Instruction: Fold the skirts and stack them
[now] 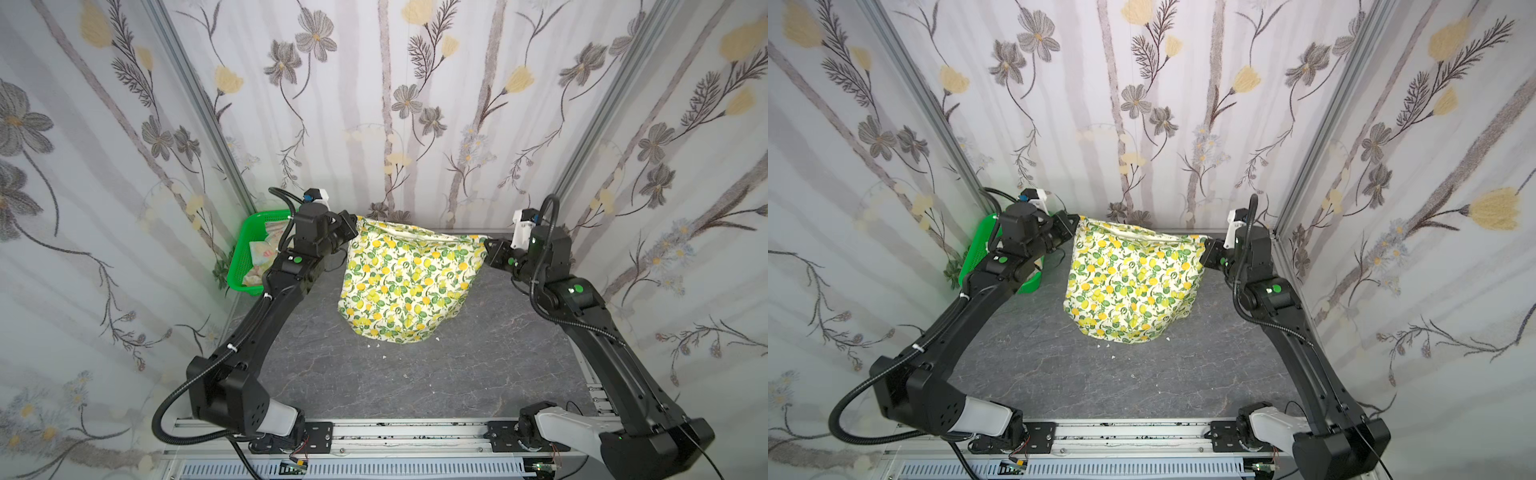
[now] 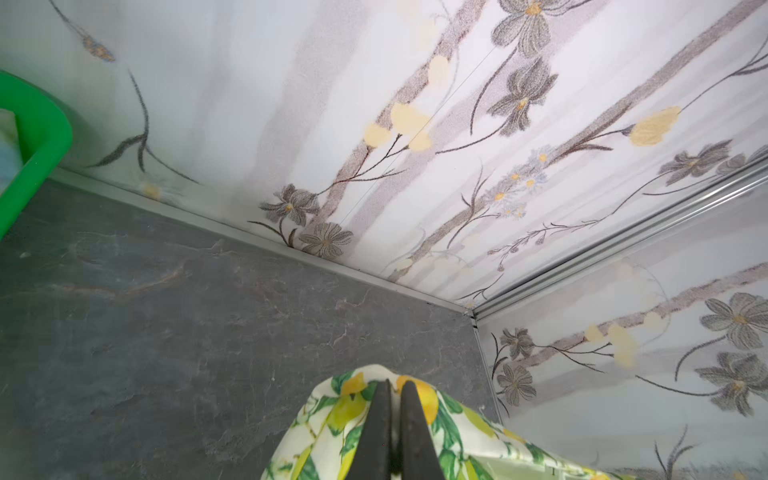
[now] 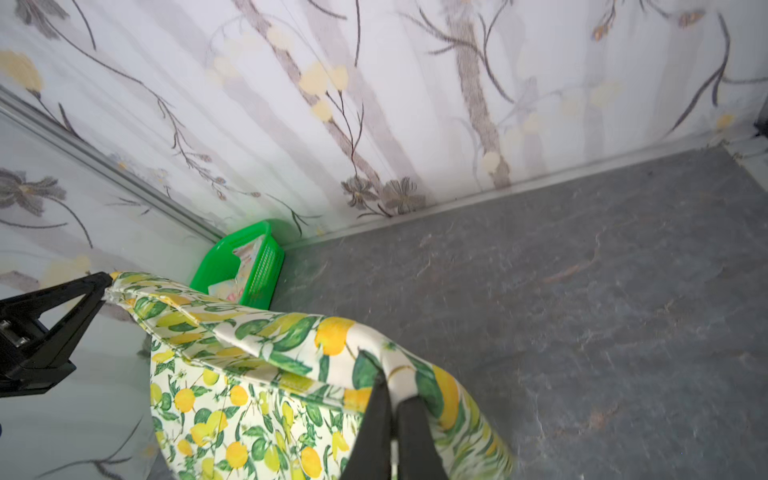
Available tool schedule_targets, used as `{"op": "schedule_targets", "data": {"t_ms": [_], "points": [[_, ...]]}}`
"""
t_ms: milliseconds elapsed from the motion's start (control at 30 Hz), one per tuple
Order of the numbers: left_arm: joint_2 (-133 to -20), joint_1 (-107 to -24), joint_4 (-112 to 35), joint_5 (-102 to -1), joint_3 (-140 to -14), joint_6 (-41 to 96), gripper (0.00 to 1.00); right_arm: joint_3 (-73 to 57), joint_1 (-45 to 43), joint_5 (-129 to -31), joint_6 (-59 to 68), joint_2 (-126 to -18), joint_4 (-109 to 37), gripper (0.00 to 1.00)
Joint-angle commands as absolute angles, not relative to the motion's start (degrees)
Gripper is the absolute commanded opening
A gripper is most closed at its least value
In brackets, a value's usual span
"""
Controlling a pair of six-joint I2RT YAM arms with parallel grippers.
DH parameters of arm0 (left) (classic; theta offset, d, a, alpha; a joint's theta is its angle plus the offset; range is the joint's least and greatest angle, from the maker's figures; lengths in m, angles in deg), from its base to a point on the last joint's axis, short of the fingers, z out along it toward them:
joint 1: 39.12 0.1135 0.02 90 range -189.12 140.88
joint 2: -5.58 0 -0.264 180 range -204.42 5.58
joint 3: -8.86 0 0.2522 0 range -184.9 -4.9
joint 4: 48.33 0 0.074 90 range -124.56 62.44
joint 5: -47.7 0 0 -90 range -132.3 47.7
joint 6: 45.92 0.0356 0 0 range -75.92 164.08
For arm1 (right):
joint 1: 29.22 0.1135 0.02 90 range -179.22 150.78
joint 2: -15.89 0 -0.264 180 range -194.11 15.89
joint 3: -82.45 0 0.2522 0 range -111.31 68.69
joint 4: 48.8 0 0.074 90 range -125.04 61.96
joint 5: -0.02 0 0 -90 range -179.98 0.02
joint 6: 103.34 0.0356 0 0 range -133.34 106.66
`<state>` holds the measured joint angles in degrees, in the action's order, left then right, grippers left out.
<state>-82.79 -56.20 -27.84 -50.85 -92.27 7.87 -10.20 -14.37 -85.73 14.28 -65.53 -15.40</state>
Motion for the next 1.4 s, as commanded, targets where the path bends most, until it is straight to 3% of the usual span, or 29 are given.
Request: {"op": "schedule_targets", "data": {"t_ms": [0, 133, 267, 467, 667, 800, 833, 867, 900, 933, 1000, 1133, 1300, 1367], "points": [[-91.12, -54.67, -29.61, -48.39, -103.77, 10.21, 0.0, -20.64, -17.21, -85.87, 10.92, -73.82, -17.03, 0.0], [-96.21, -53.09, -29.55, -52.12, -114.39, 9.32, 0.0, -32.87, -19.29, -83.3, 10.81, -80.74, -13.06, 0.0], [-92.14, -53.35, -29.55, -52.19, -110.08, 9.83, 0.0, -26.08, -18.68, -81.31, 9.87, -75.96, -17.34, 0.0], [-77.63, -57.15, -31.07, -48.02, -78.9, 9.31, 0.0, 5.2, -14.92, -83.66, 10.68, -60.78, -25.65, 0.0], [-64.7, -61.6, -35.72, -44.05, -44.59, 0.81, 0.0, 38.6, -9.19, -85.82, 22.05, -48.14, -33.75, 0.0], [-60.17, -63.37, -36.07, -46.14, -32.44, -4.29, 0.0, 51.98, -8.18, -82.82, 30.48, -43.22, -37.09, 0.0], [-58.94, -63.38, -36.06, -46.93, -31.06, -4.83, 0.1, 53.22, -8.18, -82.36, 31.54, -42.24, -37.23, 0.1], [-57.32, -63.41, -35.97, -47.62, -29.94, -5.49, 0.36, 53.53, -8.18, -82.8, 32.23, -41.02, -36.11, 0.3], [-55.71, -63.39, -35.66, -48.63, -29.23, -5.9, 0.54, 52.89, -8.17, -83.32, 32.23, -40.05, -34.46, 0.38], [-54.42, -63.45, -34.91, -49.4, -29.35, -6.05, 0.64, 51.77, -8.17, -83.53, 31.67, -39.4, -33.08, 0.42], [-51.42, -63.46, -33.21, -49.88, -30.08, -6.71, 0.63, 47.87, -8.15, -84.96, 30.21, -38.2, -29.13, 0.49], [-49.89, -63.38, -31.85, -48.13, -33.67, -5.36, 0.65, 41.5, -8.18, -85.89, 28.65, -37.93, -27.08, 0.52], [-59.21, -63.38, -31.98, -45.25, -42.12, -0.66, 0.64, 39.06, -5.65, -83.48, 28.73, -44.01, -33.36, 0.46], [-65.07, -63.38, -31.97, -44.29, -46.64, 2.54, 0.55, 38.87, -2.8, -84.68, 28.72, -47.97, -34.86, 0.41]]}}
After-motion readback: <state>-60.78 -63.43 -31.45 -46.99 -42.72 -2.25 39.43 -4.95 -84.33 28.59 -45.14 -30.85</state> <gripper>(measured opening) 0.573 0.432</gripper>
